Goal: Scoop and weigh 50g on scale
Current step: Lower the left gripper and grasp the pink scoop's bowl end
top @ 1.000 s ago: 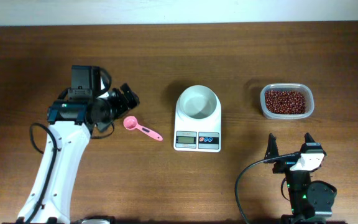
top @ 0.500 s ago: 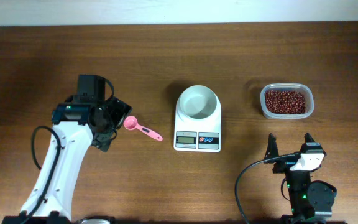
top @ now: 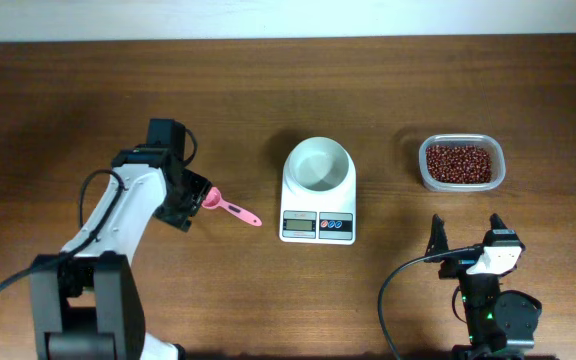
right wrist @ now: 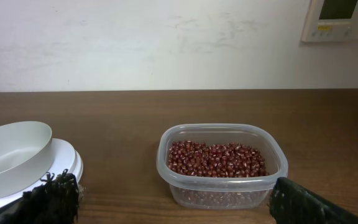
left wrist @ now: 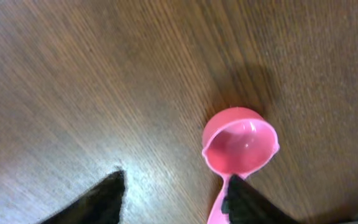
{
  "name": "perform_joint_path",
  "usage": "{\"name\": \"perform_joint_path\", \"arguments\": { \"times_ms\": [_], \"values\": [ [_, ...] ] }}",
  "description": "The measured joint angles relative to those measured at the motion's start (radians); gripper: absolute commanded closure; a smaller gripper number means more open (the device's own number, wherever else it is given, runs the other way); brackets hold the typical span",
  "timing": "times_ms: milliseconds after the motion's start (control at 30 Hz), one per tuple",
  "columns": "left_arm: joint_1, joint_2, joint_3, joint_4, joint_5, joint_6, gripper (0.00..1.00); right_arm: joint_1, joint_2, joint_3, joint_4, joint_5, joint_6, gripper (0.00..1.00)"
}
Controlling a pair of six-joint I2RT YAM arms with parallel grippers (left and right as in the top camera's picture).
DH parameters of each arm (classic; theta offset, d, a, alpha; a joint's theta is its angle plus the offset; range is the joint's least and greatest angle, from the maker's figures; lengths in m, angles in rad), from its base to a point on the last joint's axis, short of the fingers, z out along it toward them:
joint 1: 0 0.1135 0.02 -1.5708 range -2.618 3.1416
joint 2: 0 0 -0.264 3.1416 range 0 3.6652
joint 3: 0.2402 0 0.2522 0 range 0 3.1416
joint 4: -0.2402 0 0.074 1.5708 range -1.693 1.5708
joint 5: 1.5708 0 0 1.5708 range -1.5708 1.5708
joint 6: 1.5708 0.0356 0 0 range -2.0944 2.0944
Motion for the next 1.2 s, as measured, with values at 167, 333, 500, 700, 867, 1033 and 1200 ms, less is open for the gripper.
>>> {"name": "perform_joint_path", "arguments": {
  "times_ms": [167, 333, 500, 700, 867, 1033, 1200],
  "values": [
    [0.000, 0.037, 0.000, 0.037, 0.000, -0.002, 0.53, 0.000, 0.000, 0.000, 0.000, 0.000, -0.001, 0.01],
    [0.000, 0.063, -0.001, 0.071, 0.000, -0.002, 0.59, 0.000, 0.000, 0.000, 0.000, 0.000, -0.001, 0.01],
    [0.000, 0.065, -0.001, 0.082, 0.000, -0.002, 0.55, 0.000, 0.000, 0.000, 0.000, 0.000, 0.000, 0.01],
    [0.000, 0.114, -0.001, 0.092, -0.012, -0.001, 0.60, 0.000, 0.000, 0.000, 0.000, 0.000, 0.000, 0.01],
    [-0.010, 0.169, -0.001, 0.134, -0.019, -0.001, 0.75, 0.000, 0.000, 0.000, 0.000, 0.000, 0.000, 0.01],
    [-0.042, 0.169, -0.001, 0.146, -0.040, 0.002, 1.00, 0.000, 0.000, 0.000, 0.000, 0.000, 0.000, 0.01],
    [-0.053, 0.169, 0.001, 0.144, -0.052, -0.001, 1.00, 0.000, 0.000, 0.000, 0.000, 0.000, 0.000, 0.01]
  ]
}}
